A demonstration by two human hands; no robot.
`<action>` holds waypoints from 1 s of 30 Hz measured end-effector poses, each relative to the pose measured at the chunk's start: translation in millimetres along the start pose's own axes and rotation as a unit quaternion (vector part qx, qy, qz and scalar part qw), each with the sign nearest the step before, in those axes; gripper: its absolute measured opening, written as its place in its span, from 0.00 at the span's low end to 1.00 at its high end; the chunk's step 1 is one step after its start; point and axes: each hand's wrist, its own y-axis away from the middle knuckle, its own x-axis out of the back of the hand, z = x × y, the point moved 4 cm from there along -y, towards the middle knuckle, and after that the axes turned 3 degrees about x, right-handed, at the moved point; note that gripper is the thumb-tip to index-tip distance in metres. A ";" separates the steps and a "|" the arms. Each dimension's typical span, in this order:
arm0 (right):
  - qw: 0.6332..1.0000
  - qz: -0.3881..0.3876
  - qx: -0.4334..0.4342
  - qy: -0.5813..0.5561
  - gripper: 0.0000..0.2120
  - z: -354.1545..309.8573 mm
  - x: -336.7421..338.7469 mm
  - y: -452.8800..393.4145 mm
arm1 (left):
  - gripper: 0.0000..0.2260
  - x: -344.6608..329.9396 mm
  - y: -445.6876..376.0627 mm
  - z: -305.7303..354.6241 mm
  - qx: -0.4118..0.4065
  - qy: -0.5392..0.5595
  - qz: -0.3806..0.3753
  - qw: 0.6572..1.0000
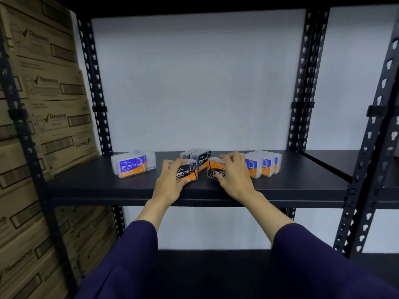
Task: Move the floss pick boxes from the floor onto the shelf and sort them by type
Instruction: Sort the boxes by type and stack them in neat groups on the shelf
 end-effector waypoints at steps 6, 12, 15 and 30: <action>0.983 -0.155 -0.015 0.094 0.31 -6.0 -6.2 -24.2 | 0.22 -0.7 -0.5 -0.6 -0.007 -0.001 0.002 1.000; 0.964 -0.080 -0.074 -0.242 0.33 -3.4 -11.5 -23.1 | 0.23 -2.5 -0.6 -1.0 -0.009 -0.011 0.014 1.000; 0.924 -0.035 -0.108 -0.365 0.31 -3.0 -15.8 -8.6 | 0.23 -4.5 -2.0 -2.0 -0.004 -0.019 0.022 1.000; 0.954 0.025 -0.167 -0.246 0.21 11.0 -41.9 -26.8 | 0.23 -29.2 -54.7 -18.0 0.050 -0.134 -0.008 0.990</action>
